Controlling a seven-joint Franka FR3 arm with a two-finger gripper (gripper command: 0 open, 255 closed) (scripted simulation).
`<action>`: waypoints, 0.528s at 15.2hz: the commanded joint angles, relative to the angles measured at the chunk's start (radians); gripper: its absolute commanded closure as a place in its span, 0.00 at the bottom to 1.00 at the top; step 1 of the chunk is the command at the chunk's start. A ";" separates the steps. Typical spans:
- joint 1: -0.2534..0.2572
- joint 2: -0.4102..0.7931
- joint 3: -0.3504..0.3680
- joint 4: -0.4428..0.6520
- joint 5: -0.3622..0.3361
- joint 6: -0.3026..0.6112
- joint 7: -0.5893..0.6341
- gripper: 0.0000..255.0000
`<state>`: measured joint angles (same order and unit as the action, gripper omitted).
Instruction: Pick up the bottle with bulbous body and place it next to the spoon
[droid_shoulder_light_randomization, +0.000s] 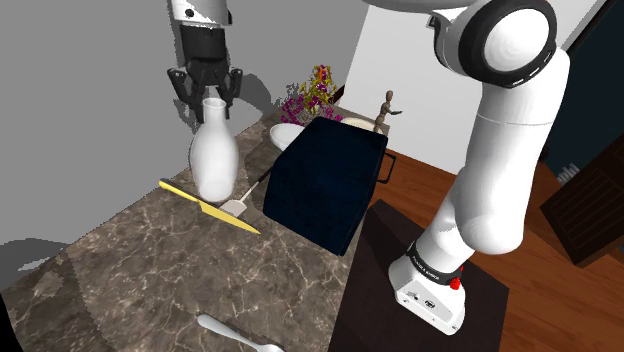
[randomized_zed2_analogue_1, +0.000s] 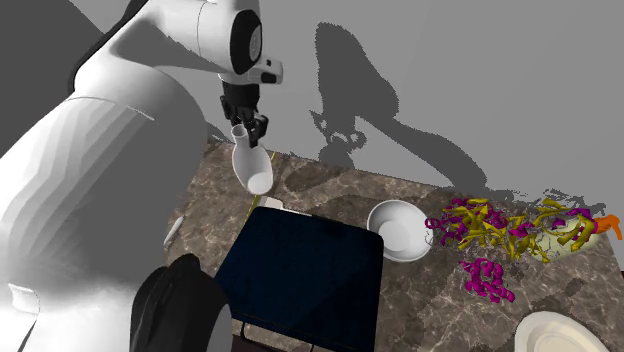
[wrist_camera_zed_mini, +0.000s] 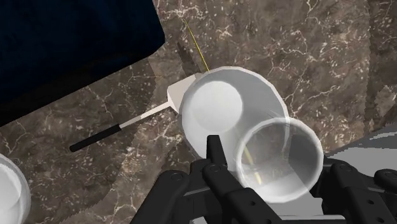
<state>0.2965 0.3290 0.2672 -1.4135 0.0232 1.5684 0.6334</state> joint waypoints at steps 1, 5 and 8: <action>0.029 0.001 0.015 -0.008 0.002 0.013 0.045 1.00; 0.086 0.006 0.045 -0.006 0.004 0.023 0.130 1.00; 0.132 0.021 0.066 0.011 0.002 0.027 0.195 1.00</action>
<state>0.4118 0.3414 0.3264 -1.4153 0.0271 1.5975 0.8039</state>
